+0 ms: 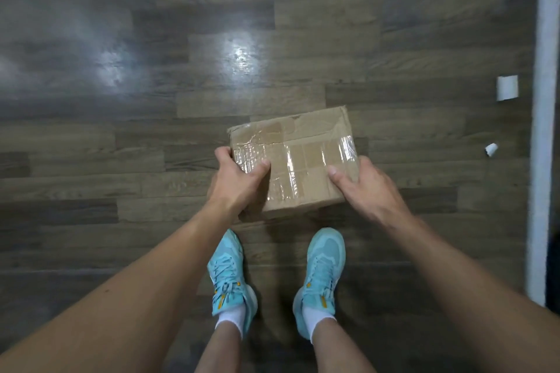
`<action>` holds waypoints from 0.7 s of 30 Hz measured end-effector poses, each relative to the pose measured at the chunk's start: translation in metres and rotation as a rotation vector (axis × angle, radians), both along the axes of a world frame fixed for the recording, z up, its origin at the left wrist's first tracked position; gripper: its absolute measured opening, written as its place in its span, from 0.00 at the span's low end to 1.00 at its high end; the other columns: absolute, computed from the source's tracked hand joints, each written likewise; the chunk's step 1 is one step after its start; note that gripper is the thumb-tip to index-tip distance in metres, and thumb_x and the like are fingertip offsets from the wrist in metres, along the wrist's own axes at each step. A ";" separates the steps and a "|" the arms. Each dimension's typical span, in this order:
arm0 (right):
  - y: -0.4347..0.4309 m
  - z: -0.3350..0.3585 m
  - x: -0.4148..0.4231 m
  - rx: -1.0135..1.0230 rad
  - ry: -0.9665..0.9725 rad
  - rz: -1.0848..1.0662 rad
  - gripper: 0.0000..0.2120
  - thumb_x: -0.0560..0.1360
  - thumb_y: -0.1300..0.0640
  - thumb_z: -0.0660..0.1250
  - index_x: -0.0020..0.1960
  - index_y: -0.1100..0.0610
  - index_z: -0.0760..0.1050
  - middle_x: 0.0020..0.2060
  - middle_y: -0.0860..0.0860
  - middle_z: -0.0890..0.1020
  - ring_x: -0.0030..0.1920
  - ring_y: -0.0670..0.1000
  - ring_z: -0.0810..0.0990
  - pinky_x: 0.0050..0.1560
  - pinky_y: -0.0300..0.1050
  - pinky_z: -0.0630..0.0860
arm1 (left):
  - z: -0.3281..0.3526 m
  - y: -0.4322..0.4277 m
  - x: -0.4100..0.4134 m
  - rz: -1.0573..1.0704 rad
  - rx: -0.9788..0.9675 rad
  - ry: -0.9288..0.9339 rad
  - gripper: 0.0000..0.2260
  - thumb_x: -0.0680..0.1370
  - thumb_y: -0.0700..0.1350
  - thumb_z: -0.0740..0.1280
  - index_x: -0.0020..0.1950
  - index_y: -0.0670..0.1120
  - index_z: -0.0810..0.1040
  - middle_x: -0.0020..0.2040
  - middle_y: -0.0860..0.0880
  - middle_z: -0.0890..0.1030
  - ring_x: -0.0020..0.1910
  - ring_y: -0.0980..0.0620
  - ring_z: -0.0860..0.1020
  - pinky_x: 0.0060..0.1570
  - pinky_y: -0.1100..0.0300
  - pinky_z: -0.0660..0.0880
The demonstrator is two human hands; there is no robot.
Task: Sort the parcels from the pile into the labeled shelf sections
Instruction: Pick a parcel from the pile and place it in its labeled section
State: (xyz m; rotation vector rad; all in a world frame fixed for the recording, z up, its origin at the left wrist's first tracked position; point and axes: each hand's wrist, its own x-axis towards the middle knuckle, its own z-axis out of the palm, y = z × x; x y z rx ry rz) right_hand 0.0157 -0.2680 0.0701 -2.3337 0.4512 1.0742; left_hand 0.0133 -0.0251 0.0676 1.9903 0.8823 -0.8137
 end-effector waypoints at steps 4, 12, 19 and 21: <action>-0.002 0.094 0.001 -0.032 -0.071 0.010 0.33 0.79 0.32 0.56 0.67 0.60 0.69 0.62 0.60 0.79 0.61 0.61 0.78 0.59 0.55 0.76 | 0.089 -0.010 0.010 -0.009 0.045 -0.043 0.34 0.76 0.62 0.72 0.73 0.47 0.61 0.62 0.45 0.79 0.59 0.42 0.80 0.63 0.44 0.76; -0.015 0.304 0.009 -0.015 -0.141 -0.053 0.27 0.79 0.32 0.54 0.62 0.55 0.65 0.57 0.61 0.82 0.56 0.63 0.80 0.51 0.53 0.76 | 0.305 -0.025 0.011 -0.002 0.086 -0.171 0.26 0.75 0.64 0.72 0.64 0.50 0.68 0.50 0.56 0.78 0.42 0.59 0.76 0.47 0.58 0.70; -0.015 0.457 0.013 0.068 -0.224 -0.105 0.35 0.80 0.34 0.56 0.75 0.59 0.60 0.68 0.63 0.76 0.67 0.63 0.75 0.65 0.57 0.73 | 0.476 -0.033 0.012 -0.006 0.114 -0.317 0.24 0.78 0.60 0.71 0.64 0.48 0.68 0.60 0.47 0.82 0.58 0.46 0.80 0.57 0.53 0.75; -0.014 0.490 0.017 0.074 -0.268 -0.107 0.34 0.80 0.34 0.56 0.75 0.59 0.61 0.68 0.63 0.76 0.67 0.64 0.75 0.64 0.56 0.72 | 0.513 -0.029 0.014 -0.014 0.111 -0.361 0.25 0.77 0.60 0.72 0.65 0.48 0.69 0.62 0.47 0.82 0.60 0.46 0.80 0.60 0.51 0.76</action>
